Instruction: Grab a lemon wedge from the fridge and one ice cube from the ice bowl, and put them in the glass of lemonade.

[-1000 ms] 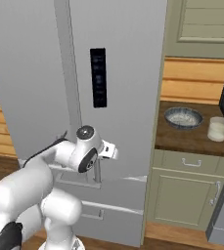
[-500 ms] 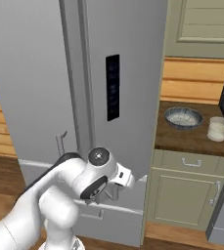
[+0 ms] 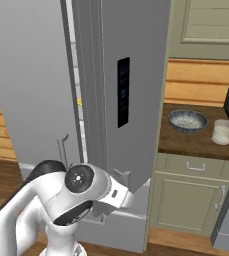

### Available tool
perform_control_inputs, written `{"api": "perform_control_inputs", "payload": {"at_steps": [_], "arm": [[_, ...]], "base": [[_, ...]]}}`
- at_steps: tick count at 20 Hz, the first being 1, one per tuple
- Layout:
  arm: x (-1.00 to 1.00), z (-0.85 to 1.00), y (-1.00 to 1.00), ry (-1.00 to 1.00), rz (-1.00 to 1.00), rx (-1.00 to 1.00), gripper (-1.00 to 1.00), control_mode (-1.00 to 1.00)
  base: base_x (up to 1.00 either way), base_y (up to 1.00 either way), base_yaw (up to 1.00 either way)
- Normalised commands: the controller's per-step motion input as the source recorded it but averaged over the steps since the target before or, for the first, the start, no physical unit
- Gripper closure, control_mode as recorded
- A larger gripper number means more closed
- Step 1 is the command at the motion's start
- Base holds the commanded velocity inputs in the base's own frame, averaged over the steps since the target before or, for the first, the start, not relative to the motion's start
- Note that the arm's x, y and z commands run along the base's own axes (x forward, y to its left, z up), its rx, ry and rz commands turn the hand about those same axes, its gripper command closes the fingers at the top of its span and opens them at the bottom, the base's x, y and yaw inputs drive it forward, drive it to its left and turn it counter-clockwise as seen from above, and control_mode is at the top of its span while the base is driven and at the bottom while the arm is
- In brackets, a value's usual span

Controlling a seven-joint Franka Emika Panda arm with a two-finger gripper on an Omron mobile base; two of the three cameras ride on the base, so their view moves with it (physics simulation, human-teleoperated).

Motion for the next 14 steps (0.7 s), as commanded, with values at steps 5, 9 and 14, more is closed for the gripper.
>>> {"api": "perform_control_inputs", "payload": {"at_steps": [5,9,14], "arm": [[-0.59,1.0,0.04,-0.1,-0.06,0.0,-1.0,-1.0],[-0.35,1.0,0.43,0.0,-0.04,-0.02,-1.0,-1.0],[-0.1,1.0,0.94,0.0,-0.14,-0.11,-1.0,-1.0]], "base": [[0.0,0.0,0.0],[0.0,0.0,0.0],[0.0,0.0,0.0]]}}
